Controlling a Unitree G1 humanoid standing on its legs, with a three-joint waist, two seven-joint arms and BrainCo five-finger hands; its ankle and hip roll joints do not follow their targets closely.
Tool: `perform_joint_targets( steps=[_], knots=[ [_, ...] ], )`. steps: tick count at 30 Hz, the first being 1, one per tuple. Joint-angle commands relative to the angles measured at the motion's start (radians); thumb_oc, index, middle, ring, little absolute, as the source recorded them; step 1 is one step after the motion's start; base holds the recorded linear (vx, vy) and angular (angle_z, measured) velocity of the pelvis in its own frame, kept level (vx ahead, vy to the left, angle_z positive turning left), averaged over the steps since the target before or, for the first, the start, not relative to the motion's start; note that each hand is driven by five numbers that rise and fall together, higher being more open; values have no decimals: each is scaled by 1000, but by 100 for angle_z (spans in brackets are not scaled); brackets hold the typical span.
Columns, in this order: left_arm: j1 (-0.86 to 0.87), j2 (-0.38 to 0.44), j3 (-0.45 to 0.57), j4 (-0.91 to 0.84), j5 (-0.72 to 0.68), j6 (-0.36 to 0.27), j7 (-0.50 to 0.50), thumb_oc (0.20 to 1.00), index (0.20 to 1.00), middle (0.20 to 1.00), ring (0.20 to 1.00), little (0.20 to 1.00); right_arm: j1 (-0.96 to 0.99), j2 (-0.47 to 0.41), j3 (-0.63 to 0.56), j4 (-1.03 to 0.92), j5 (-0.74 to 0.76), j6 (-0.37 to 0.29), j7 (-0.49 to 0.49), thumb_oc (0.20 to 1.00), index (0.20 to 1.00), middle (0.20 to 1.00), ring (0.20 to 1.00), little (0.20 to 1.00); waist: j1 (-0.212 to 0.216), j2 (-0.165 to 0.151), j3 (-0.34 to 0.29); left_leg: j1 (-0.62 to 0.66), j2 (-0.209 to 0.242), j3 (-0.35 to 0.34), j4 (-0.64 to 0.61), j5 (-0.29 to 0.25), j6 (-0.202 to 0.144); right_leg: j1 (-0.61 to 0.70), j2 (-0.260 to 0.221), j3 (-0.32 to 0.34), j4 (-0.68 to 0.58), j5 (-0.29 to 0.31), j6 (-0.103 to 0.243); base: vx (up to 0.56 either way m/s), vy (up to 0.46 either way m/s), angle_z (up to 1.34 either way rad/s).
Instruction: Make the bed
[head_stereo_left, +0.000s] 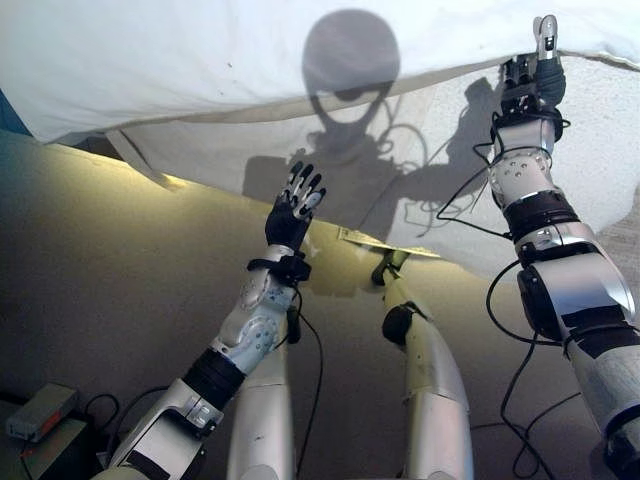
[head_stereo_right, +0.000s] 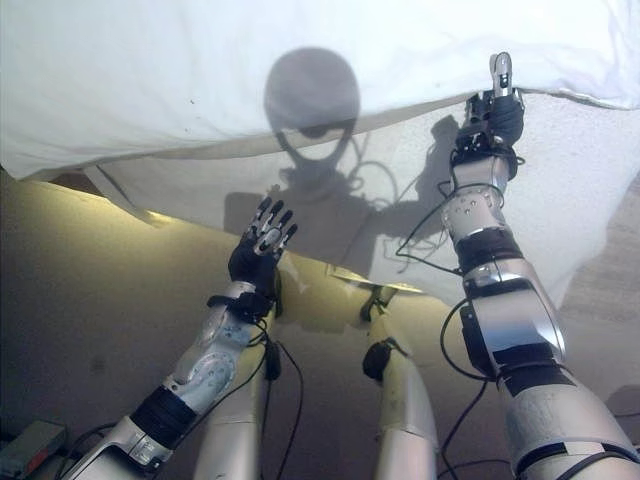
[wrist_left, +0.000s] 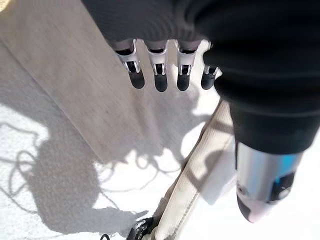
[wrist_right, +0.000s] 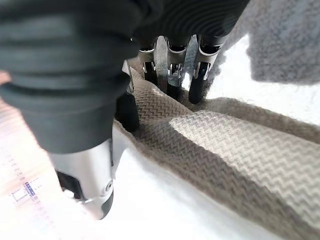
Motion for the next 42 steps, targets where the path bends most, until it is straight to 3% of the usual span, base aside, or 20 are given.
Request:
perform_joint_targets(
  steps=[1,10,11,12,13,21,31,42],
  knots=[
    [48,8,-33,-144,13,-11,-40,1000,1000,1000,1000,1000,-103,-79,53,-2,-17,-10,25,1000,1000,1000,1000,1000,21,23,-17,53,6,5,22,-101,-14,-13,-42,12,143,-65,209,0,0,0],
    [48,12,-32,-152,7,-10,-40,1000,1000,1000,1000,1000,-110,-28,62,-53,-11,-35,32,1000,1000,1000,1000,1000,15,11,-17,71,10,9,-4,-89,-16,-10,-31,4,132,-62,206,0,0,0],
    [49,13,-32,-154,6,-11,-40,1000,1000,1000,1000,1000,-108,-19,63,-75,-9,-43,38,573,573,573,573,573,14,9,-17,71,11,8,-3,-89,-16,-9,-29,4,132,-62,205,0,0,0],
    [49,13,-31,-154,6,-11,-41,1000,1000,1000,1000,1000,-106,-17,63,-78,-9,-44,37,460,460,460,460,460,13,8,-17,71,11,8,-3,-89,-17,-9,-29,4,132,-62,205,0,0,0],
    [49,12,-28,-152,6,-13,-37,1000,1000,1000,1000,1000,-100,2,65,-125,-9,-63,42,200,200,200,200,200,11,5,-17,72,11,8,-4,-88,-17,-8,-28,4,127,-60,205,0,0,0],
    [47,7,-14,-139,3,-22,-30,1000,1000,1000,1000,1000,-11,76,76,-384,-15,-140,72,200,200,200,200,200,-4,-22,-17,83,13,10,-7,-84,-15,1,-21,-4,120,-54,199,0,0,0],
    [-7,-27,-29,-139,-62,-39,-40,1000,1000,1000,1000,1000,168,130,111,-700,-73,-161,96,200,200,200,200,200,-33,-67,-17,109,22,24,9,-90,-16,32,-9,-5,85,-29,195,-18,-4,-1],
    [-197,-153,-94,-148,-188,-79,-52,1000,1000,1000,1000,1000,278,151,102,-758,-100,-154,89,200,200,200,200,200,-65,-96,-17,144,27,31,37,-105,-17,68,-12,-5,89,-29,196,-21,-11,-4]
  ],
)
